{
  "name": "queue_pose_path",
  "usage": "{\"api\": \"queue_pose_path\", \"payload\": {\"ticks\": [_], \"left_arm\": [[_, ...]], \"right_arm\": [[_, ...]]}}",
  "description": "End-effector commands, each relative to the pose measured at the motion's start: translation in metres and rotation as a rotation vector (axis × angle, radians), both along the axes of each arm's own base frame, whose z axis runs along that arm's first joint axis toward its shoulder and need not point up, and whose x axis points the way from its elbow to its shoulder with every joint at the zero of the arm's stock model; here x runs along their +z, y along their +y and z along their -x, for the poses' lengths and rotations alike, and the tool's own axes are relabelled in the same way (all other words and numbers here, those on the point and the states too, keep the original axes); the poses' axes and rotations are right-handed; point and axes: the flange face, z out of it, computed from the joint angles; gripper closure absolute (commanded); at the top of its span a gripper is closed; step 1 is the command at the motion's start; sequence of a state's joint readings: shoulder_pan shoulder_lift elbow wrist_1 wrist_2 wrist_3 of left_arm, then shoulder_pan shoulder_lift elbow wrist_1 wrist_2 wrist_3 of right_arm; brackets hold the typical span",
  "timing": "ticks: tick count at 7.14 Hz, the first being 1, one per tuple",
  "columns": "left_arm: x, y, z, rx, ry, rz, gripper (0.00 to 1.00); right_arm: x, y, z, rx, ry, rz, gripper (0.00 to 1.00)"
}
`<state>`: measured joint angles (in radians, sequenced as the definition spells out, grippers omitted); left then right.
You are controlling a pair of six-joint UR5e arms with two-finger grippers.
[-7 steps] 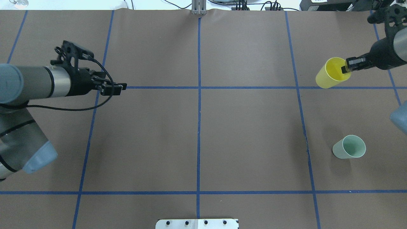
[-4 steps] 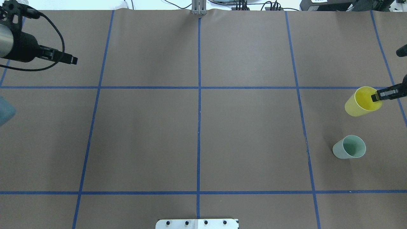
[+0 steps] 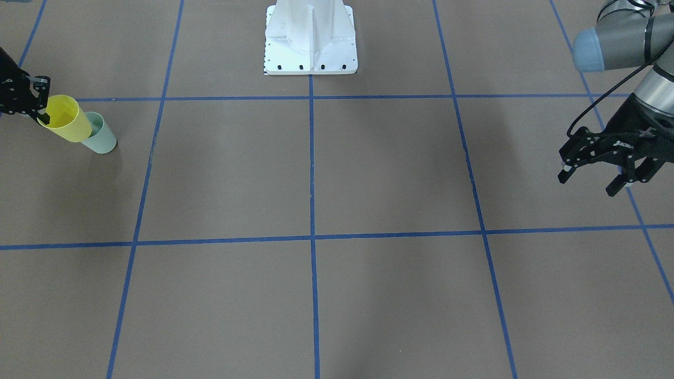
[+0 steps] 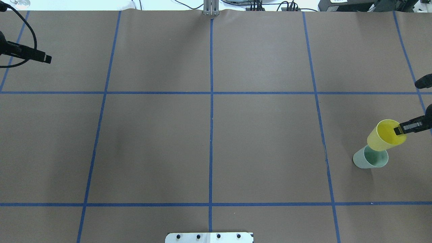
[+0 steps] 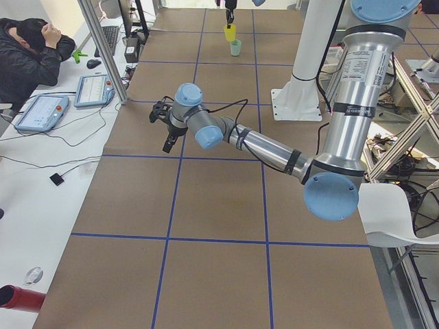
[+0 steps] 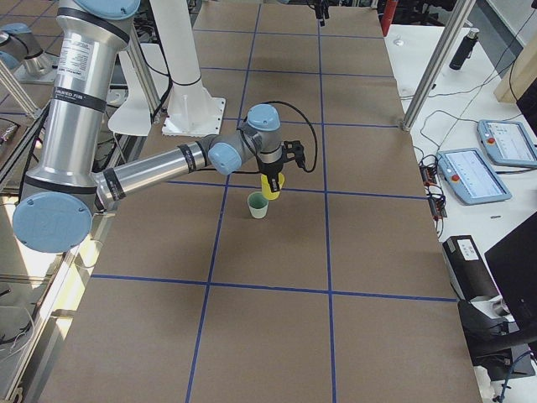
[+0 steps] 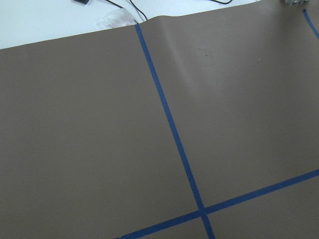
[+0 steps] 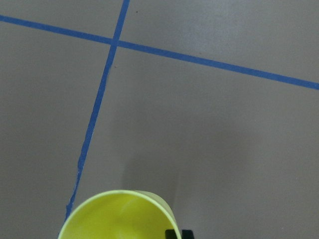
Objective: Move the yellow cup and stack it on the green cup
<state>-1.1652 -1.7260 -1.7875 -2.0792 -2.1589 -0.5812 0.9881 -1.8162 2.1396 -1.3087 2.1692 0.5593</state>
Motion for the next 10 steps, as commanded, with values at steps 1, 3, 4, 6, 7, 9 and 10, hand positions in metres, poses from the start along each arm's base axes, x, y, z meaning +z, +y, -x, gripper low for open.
{"api": "queue_pose_path", "payload": {"ticks": [1,3,4,6,7,9,10], "left_arm": [[0.008,0.000,0.006,0.008,-0.003,0.007,0.00],[0.009,0.000,0.006,0.007,-0.004,0.009,0.00],[0.009,0.000,0.006,0.007,-0.004,0.009,0.00],[0.009,-0.001,0.009,0.002,-0.004,0.009,0.00],[0.009,-0.001,0.010,0.002,-0.003,0.009,0.00],[0.010,-0.002,0.012,-0.003,-0.005,0.011,0.00],[0.022,-0.005,0.025,0.005,-0.037,-0.006,0.00]], "right_arm": [[0.009,0.005,0.010,-0.028,0.013,0.022,1.00],[0.016,0.008,0.009,-0.032,0.023,0.035,1.00],[0.020,0.010,0.008,-0.032,0.027,0.041,1.00],[0.021,0.010,0.011,-0.040,0.024,0.049,1.00],[0.019,0.010,0.017,-0.044,0.019,0.052,0.91],[0.009,0.003,0.024,-0.050,0.004,0.031,0.00],[0.011,0.002,0.023,-0.054,0.007,0.025,0.00]]}}
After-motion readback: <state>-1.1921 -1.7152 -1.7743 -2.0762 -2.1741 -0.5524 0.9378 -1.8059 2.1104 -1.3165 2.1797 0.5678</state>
